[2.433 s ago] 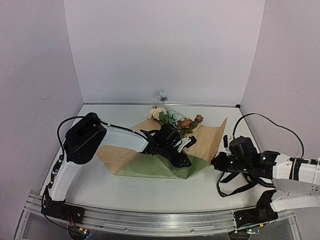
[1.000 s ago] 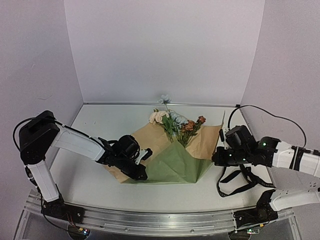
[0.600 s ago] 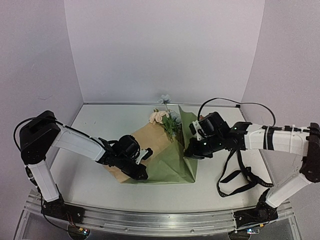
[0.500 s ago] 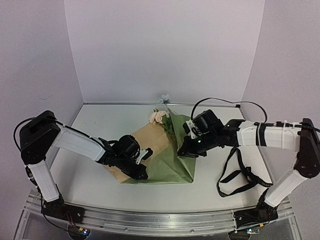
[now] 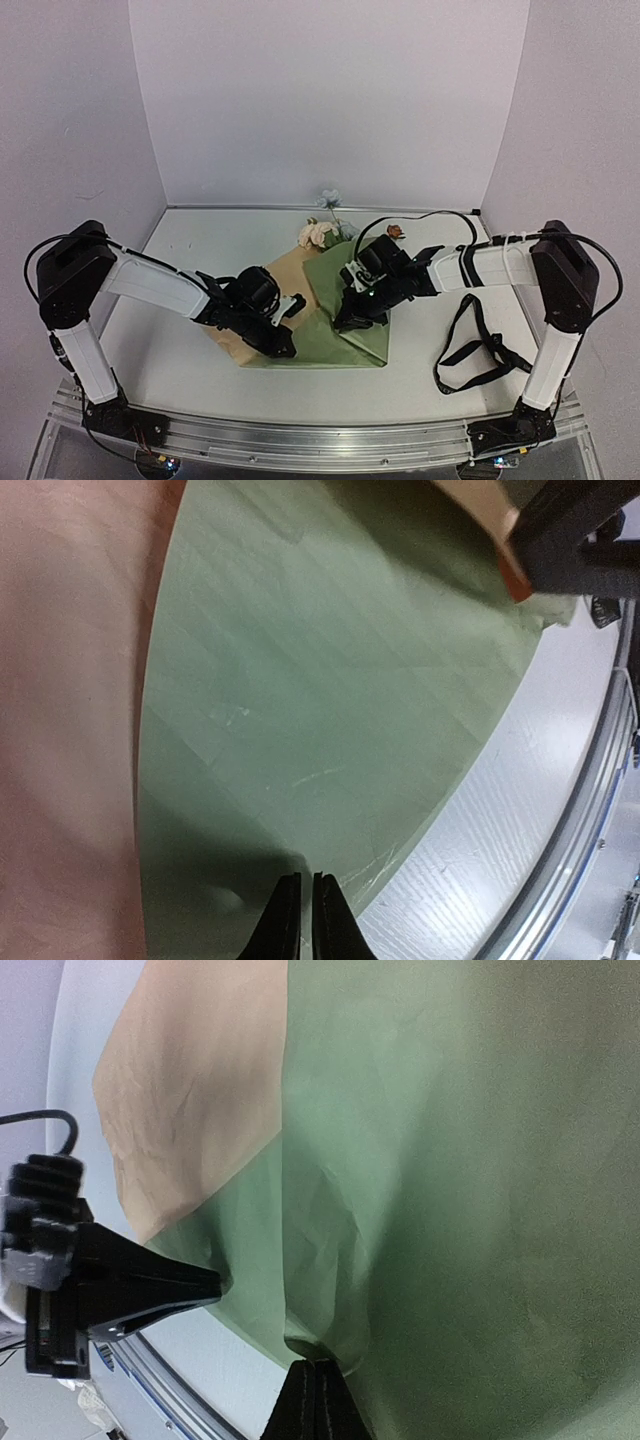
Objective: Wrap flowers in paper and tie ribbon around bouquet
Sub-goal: Fold the one-fourth-folded wrapping paper at the center of the board.
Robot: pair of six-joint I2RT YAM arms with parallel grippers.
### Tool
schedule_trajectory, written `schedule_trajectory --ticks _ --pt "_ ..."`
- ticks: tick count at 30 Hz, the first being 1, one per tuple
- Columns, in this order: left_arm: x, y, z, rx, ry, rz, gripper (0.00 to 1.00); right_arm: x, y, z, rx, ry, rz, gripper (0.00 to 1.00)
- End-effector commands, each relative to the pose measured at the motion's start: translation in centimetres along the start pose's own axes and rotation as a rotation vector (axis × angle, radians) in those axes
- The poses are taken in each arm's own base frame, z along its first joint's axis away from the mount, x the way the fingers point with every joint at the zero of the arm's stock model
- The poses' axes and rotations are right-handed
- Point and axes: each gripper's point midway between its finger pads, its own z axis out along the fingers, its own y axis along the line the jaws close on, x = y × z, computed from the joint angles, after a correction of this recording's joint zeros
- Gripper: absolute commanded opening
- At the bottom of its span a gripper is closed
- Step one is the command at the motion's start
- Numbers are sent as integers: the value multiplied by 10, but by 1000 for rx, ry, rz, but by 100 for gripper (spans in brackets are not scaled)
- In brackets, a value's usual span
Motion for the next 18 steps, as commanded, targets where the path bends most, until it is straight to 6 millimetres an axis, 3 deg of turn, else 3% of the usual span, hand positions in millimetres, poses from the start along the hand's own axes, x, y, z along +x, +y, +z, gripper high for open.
schedule_trajectory --ticks 1,5,10,13,18 --pt "-43 -23 -41 101 -114 -4 10 -13 15 4 -44 -34 -18 0" --pt "-72 -22 -76 214 -222 -96 18 -14 14 8 -45 -35 -17 0" --pt "-120 3 -103 289 -335 -240 43 -13 12 10 -54 -38 -21 0" --pt "-144 16 -101 370 -350 -341 49 -13 14 11 -73 -50 -24 0" --pt "-170 26 -82 412 -346 -348 54 -12 16 13 -98 -51 -28 0"
